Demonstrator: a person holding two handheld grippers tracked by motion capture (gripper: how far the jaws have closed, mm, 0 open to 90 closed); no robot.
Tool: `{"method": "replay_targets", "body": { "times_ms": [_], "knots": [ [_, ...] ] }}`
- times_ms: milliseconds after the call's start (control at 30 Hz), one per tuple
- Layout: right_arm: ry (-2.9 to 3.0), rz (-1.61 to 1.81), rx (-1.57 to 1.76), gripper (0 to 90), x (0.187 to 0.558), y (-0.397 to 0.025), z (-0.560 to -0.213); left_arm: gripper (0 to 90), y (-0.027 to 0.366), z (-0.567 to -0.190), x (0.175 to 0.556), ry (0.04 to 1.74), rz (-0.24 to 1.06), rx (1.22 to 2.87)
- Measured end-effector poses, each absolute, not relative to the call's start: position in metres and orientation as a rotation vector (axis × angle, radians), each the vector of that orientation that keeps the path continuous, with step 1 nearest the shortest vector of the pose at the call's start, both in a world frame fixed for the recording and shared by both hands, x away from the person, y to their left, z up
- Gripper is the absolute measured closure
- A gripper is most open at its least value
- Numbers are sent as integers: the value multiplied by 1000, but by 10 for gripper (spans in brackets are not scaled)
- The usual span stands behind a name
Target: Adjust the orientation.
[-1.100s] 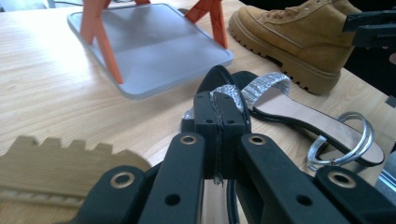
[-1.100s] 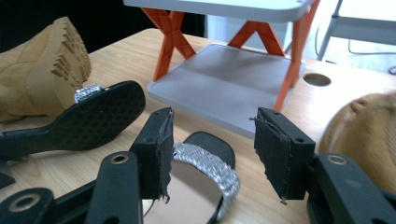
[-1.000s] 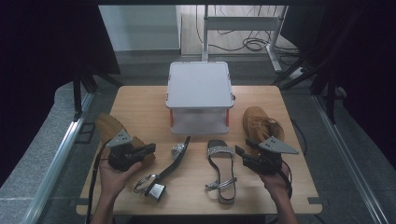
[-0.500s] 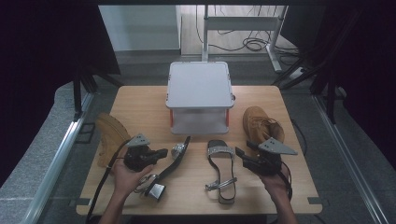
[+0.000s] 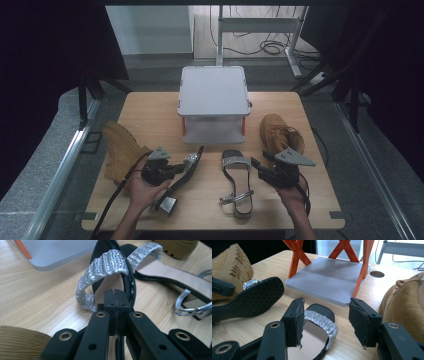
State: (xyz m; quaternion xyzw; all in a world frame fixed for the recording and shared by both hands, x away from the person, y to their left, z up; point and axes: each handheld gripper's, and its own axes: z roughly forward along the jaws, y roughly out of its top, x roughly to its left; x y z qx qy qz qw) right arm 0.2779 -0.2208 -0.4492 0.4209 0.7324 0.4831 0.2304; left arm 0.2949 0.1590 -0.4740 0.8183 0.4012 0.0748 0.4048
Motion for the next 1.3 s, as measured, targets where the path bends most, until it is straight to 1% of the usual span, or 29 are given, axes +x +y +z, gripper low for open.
{"method": "replay_targets", "body": {
  "times_ms": [300, 833, 1000, 1200, 1300],
  "knots": [
    [2022, 1316, 1149, 463, 277, -219, -451, 896, 156, -476, 292, 996, 163, 2091],
    [2026, 1300, 1154, 461, 278, -220, -454, 896, 149, -479, 287, 983, 172, 2130],
    [2029, 1291, 1153, 459, 279, -219, -455, 893, 140, -481, 283, 964, 148, 2148],
    [2028, 1292, 1154, 458, 278, -220, -455, 890, 118, -487, 275, 911, 110, 2201],
    [2024, 1292, 1157, 456, 278, -222, -455, 892, 114, -483, 271, 887, 75, 2171]
  ]
}}
